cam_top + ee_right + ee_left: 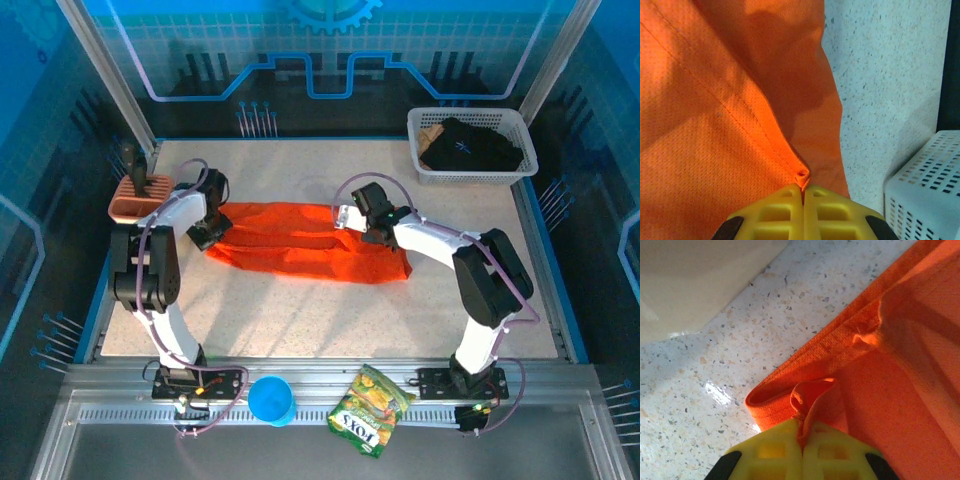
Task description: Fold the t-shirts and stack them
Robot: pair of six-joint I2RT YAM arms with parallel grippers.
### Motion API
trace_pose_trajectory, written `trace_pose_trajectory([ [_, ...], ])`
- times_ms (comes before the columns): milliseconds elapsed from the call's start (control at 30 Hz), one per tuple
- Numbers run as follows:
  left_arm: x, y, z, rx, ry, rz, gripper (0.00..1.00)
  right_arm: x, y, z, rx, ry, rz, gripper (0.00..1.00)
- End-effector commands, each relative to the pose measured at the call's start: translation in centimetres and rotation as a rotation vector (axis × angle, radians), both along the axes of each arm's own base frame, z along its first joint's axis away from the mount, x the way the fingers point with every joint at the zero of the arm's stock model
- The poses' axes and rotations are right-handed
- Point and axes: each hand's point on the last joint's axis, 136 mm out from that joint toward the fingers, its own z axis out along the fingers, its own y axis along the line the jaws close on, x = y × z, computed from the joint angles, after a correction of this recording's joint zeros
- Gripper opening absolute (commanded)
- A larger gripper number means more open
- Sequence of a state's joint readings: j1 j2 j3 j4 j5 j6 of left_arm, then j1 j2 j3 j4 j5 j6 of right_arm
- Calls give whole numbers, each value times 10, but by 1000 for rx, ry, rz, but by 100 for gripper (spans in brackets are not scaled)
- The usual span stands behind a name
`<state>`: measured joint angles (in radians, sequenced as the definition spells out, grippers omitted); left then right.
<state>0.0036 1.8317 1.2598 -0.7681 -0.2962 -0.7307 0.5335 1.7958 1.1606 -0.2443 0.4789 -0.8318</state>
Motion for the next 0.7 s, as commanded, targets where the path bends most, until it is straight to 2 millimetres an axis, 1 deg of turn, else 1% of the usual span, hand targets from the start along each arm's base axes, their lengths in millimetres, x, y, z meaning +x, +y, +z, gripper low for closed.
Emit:
trace_pose_trajectory([
  [0, -1, 16, 8, 69, 24, 29, 0, 19, -4, 5, 45, -59, -79, 0],
  [33, -1, 17, 9, 79, 28, 31, 4, 20, -5, 2, 46, -55, -89, 0],
  [67, 0, 18, 8, 85, 32, 33, 11, 21, -6, 1, 49, -53, -99, 0],
  [100, 1, 19, 8, 89, 35, 33, 23, 21, -7, -2, 51, -49, -111, 0],
  [167, 3, 18, 8, 85, 32, 32, 41, 23, -11, -4, 55, -46, -146, 1],
  [200, 5, 17, 7, 79, 30, 30, 51, 26, -13, -3, 61, -53, -171, 11],
  [233, 7, 16, 7, 69, 23, 27, 57, 28, -14, 0, 73, -62, -195, 22],
  [300, 9, 13, 10, 55, 10, 20, 66, 31, -17, 7, 107, -76, -240, 37],
  [400, 15, 6, 21, 35, -25, -1, 76, 34, -19, 26, 182, -103, -308, 50],
  [500, 21, -4, 38, 19, -65, -43, 83, 30, -24, 53, 273, -128, -390, 56],
  [600, 24, -18, 58, 7, -101, -90, 88, 12, -36, 84, 407, -144, -516, 58],
  [667, 25, -27, 70, -1, -125, -125, 90, -8, -49, 97, 528, -131, -675, 60],
])
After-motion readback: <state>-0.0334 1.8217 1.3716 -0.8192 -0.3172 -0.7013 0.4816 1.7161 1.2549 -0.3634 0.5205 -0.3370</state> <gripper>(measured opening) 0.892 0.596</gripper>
